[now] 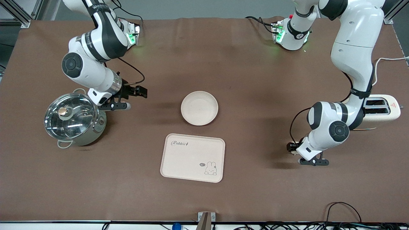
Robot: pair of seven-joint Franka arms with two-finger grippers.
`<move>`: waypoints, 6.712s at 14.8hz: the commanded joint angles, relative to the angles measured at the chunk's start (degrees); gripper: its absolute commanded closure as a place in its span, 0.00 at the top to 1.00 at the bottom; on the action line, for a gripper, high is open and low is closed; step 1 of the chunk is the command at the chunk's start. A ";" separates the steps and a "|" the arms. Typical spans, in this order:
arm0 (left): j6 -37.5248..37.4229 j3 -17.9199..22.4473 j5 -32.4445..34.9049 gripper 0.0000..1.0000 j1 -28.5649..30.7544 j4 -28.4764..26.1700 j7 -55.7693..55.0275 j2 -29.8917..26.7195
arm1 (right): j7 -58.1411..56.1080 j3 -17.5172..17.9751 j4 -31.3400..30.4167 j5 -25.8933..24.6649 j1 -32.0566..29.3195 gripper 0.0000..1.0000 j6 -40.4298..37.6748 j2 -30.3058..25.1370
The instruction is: Place bun in plate and plate on tray
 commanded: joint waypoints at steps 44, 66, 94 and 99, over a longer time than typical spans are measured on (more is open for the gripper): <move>-12.84 -11.36 8.68 1.00 -16.65 8.33 -42.15 -5.52 | 14.78 -0.58 -2.12 23.36 23.50 0.00 38.80 22.39; -45.05 2.18 -0.37 1.00 0.69 5.71 0.18 -42.18 | 7.04 -0.14 29.96 23.45 7.06 0.00 31.50 40.57; -46.36 1.74 -2.13 1.00 1.30 6.75 0.37 -41.92 | -2.71 -1.81 27.15 -12.39 -16.14 1.00 -32.20 -3.96; -46.36 1.83 -2.13 1.00 1.30 6.75 0.37 -41.92 | -9.11 -1.72 27.50 -18.48 -21.23 1.00 -35.91 -11.10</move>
